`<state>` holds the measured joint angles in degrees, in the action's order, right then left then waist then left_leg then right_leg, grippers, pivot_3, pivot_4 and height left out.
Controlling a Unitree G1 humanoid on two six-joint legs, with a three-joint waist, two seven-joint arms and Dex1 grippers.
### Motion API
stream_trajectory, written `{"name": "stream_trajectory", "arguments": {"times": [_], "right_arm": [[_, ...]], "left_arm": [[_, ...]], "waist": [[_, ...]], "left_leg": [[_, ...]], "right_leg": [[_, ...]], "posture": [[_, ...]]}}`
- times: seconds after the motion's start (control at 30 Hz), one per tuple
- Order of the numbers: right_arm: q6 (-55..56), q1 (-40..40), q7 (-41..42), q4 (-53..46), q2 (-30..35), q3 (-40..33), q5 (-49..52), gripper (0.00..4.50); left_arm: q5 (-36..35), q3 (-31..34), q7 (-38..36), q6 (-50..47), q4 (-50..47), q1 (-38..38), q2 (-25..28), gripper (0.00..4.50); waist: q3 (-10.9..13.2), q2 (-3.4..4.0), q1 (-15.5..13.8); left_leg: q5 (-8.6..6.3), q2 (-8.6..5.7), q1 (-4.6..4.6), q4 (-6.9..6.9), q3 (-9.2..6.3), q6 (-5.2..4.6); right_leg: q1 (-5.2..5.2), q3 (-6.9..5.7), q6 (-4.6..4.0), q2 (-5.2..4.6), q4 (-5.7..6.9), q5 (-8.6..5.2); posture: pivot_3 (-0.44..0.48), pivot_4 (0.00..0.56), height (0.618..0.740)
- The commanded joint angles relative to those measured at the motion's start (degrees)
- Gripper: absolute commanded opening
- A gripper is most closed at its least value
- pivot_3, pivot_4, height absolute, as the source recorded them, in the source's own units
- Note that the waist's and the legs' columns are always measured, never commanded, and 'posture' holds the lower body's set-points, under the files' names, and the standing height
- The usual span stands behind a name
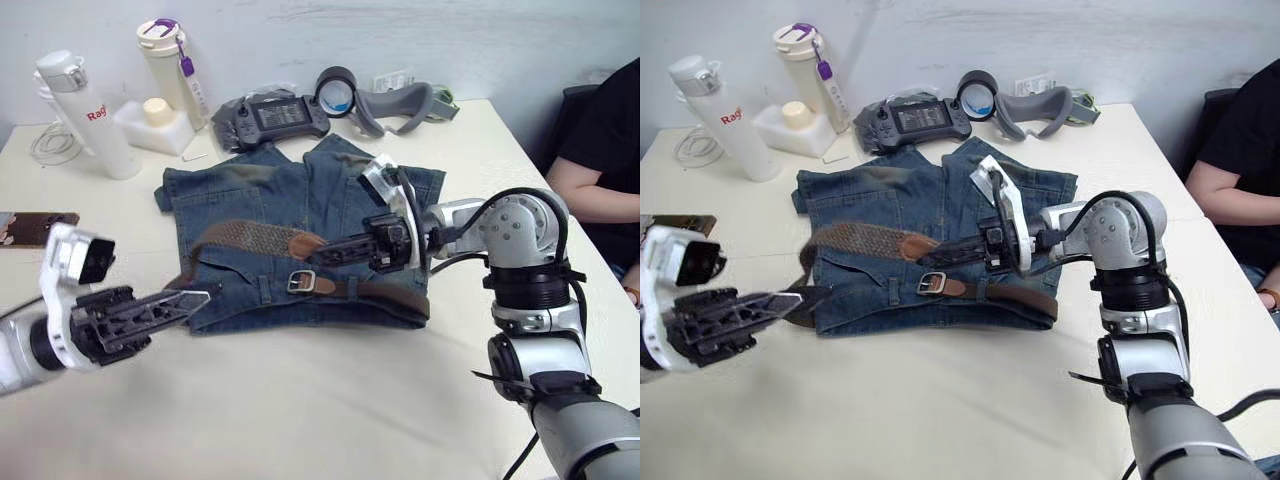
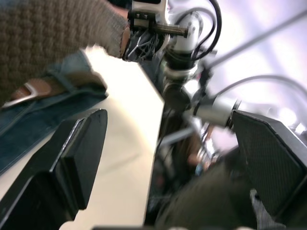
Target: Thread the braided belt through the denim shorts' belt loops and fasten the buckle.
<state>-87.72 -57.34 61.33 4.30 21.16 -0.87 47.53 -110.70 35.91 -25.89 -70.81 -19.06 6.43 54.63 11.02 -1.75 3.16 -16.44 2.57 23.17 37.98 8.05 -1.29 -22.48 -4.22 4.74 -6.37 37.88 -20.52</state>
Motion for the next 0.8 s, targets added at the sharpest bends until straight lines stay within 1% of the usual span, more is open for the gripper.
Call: {"name": "stream_trajectory", "arguments": {"times": [0.03, 0.07, 0.13, 0.2, 0.3, 0.4, 0.6, 0.73, 0.8], "right_arm": [[-4.05, -2.25, -2.97, -0.76, -1.72, -4.80, 3.96, 0.00], [-4.52, -2.44, -3.63, -0.86, -2.11, -5.24, 4.49, 0.00], [-4.78, -2.45, -4.69, -1.48, -2.44, -5.44, 5.69, 0.00], [-4.78, -2.22, -5.68, -2.37, -2.48, -5.28, 7.15, 0.00], [-4.78, -1.72, -6.98, -3.76, -2.23, -5.02, 8.84, 0.00], [-4.78, -0.95, -8.19, -4.88, -1.84, -4.95, 9.71, 0.00], [-3.95, 0.50, -9.37, -6.63, -1.03, -4.22, 9.87, 0.00], [-2.65, 1.36, -9.45, -7.77, -0.44, -3.28, 9.69, 0.00], [-2.17, 1.72, -9.28, -8.30, -0.07, -2.94, 9.76, 0.00]], "left_arm": [[-2.30, -2.74, -0.96, 9.76, -12.56, 11.20, -1.70, 4.48], [-2.30, -4.72, 0.52, 12.57, -14.74, 13.02, -2.32, 4.48], [-2.30, -8.80, 4.58, 18.17, -17.11, 14.31, -4.47, 4.48], [-2.30, -12.95, 10.93, 23.86, -17.08, 10.81, -9.75, 4.48], [-2.30, -15.91, 16.67, 28.74, -17.25, 5.91, -15.77, 4.48], [-2.30, -16.21, 18.76, 31.14, -17.84, 2.59, -20.05, 4.48], [-2.30, -16.53, 19.38, 31.10, -17.63, -1.61, -22.19, 4.48], [-2.30, -15.95, 22.36, 29.65, -14.88, -4.86, -24.26, 4.48], [-2.30, -15.18, 23.81, 29.07, -13.83, -6.21, -25.39, 3.94]], "waist": [[-0.01, -0.02, -0.12], [-0.01, -0.02, -0.28], [-0.03, 0.02, -0.64], [-0.06, 0.07, -0.99], [-0.08, 0.09, -1.41], [-0.08, 0.09, -1.41], [-0.09, 0.08, -1.39], [-0.09, 0.07, -1.50], [-0.09, 0.07, -1.52]], "left_leg": [[-0.02, -0.02, 0.01, -0.01, 0.02, -0.02], [-0.04, -0.08, 0.03, -0.01, 0.02, -0.05], [-0.05, -0.19, 0.04, -0.01, -0.01, -0.05], [-0.05, -0.24, 0.04, -0.01, 0.01, -0.05], [-0.03, -0.27, 0.03, 0.00, 0.01, -0.08], [-0.01, -0.27, 0.03, 0.00, 0.04, -0.12], [0.05, -0.26, 0.04, 0.00, 0.11, -0.21], [0.07, -0.26, 0.03, 0.01, 0.11, -0.24], [0.07, -0.27, 0.04, 0.01, 0.11, -0.24]], "right_leg": [[0.00, 0.01, 0.00, 0.00, 0.00, 0.00], [0.00, 0.03, 0.00, -0.05, -0.03, 0.00], [-0.01, 0.10, 0.00, -0.09, -0.16, 0.00], [-0.01, 0.16, 0.00, -0.12, -0.19, 0.00], [-0.01, 0.16, 0.02, -0.12, -0.14, 0.01], [0.00, 0.16, 0.03, -0.10, -0.13, 0.01], [0.01, 0.18, 0.07, -0.03, -0.04, 0.04], [0.02, 0.18, 0.08, -0.03, -0.11, 0.04], [0.02, 0.18, 0.09, -0.03, -0.10, 0.05]], "posture": [[0.000, 0.150, 0.740], [0.000, 0.150, 0.740], [0.000, 0.150, 0.740], [0.000, 0.150, 0.740], [0.000, 0.150, 0.740], [0.000, 0.150, 0.740], [0.000, 0.150, 0.740], [0.000, 0.150, 0.740], [0.000, 0.150, 0.740]]}}
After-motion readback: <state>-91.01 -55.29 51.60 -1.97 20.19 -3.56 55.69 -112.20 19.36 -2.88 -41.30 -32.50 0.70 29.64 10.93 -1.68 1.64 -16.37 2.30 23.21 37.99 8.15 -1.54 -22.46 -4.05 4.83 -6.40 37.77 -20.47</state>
